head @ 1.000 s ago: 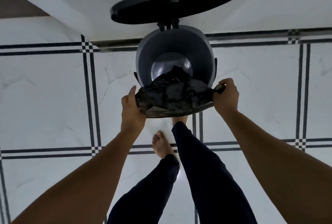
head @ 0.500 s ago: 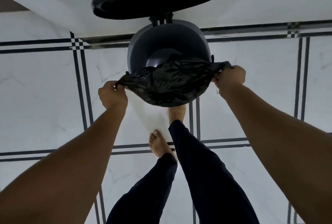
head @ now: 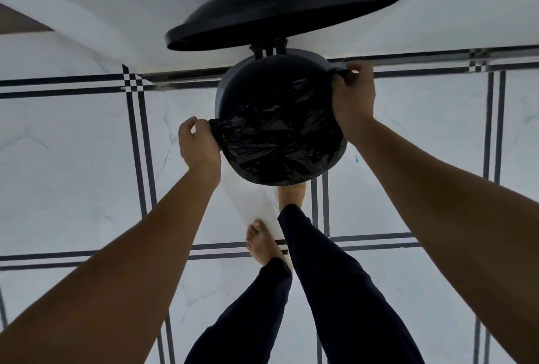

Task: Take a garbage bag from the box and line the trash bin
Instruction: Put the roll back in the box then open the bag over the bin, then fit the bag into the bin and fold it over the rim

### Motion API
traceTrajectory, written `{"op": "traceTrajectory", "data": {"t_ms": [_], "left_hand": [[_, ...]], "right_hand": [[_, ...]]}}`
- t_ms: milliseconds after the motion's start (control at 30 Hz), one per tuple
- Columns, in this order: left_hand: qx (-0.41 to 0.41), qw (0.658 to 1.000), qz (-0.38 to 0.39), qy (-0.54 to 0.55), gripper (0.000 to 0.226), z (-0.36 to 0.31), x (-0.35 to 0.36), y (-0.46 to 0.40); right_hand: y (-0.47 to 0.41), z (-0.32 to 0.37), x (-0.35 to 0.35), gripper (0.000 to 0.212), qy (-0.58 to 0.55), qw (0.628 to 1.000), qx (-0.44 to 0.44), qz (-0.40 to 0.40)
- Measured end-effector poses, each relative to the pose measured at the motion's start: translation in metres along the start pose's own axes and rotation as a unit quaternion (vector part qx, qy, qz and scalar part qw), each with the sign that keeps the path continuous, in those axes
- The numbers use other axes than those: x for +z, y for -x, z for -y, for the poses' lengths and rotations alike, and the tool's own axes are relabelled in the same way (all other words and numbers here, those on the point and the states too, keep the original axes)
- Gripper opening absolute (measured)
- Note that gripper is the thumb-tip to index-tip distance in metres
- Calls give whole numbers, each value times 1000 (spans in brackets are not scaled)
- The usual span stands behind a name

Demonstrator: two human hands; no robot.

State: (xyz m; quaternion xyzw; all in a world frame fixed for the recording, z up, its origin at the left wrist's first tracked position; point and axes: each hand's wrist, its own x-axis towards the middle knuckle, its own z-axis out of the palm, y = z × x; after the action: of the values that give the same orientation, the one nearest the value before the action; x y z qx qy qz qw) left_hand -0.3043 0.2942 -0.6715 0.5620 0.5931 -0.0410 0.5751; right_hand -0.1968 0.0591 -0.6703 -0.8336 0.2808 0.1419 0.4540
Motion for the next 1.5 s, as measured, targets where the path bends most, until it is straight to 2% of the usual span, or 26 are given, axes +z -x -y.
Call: {"op": "traceTrajectory", "data": {"t_ms": [67,167,233,267,367,500,600,733,800,833,900,967,1033,1133,1200,1267,1367,1433,1500], "left_hand": [[137,985,28,-103,59,9,-3,9],[299,913,93,-263,62,27,-12,6],[344,881,81,-315,38,31,-16,-4],[354,881,61,-309,26,30,-17,-8],[317,915,-12,-248,18,20,-13,-23],[226,959,-45,-166,13,-5,0,-41],[176,975,-42,-128,12,-22,12,-54],[133,981,1,-141,8,-37,23,-66],[103,985,24,-138,17,-38,26,-64],[114,983,21,-142,23,-37,27,-59],[228,954,-14,-193,29,-33,27,-42],[393,884,-42,-251,29,-24,25,-20],[481,835,-13,-266,24,-9,26,3],[489,813,131,-287,16,13,38,30],[476,798,186,-320,14,25,47,37],[447,799,206,-345,14,29,59,33],[414,793,209,-394,14,32,76,22],[405,781,207,-428,13,37,85,13],[381,759,194,-491,25,41,91,2]], "right_hand": [[-1,6,3,34,56,996,-40,47],[-2,10,3,41,85,989,-74,98],[-3,10,3,52,117,980,-100,123],[-3,9,3,58,137,975,-118,130],[-3,6,5,64,178,963,-160,121],[-6,5,11,59,196,957,-188,101],[-10,3,16,61,200,952,-211,95],[-19,3,21,76,250,933,-236,101],[-23,2,23,80,304,917,-242,90],[-23,1,23,79,328,908,-250,71],[-19,2,23,75,357,892,-277,20],[-12,1,23,69,363,876,-317,-30],[-5,-3,22,61,357,863,-355,-45],[-5,-11,20,57,364,832,-419,-4],[-6,-16,20,56,378,798,-469,31],[-7,-22,22,56,408,762,-500,59],[-10,-34,28,60,467,722,-502,87],[-15,-39,27,66,499,710,-488,95],[-21,-44,25,72,512,706,-480,93]]}}
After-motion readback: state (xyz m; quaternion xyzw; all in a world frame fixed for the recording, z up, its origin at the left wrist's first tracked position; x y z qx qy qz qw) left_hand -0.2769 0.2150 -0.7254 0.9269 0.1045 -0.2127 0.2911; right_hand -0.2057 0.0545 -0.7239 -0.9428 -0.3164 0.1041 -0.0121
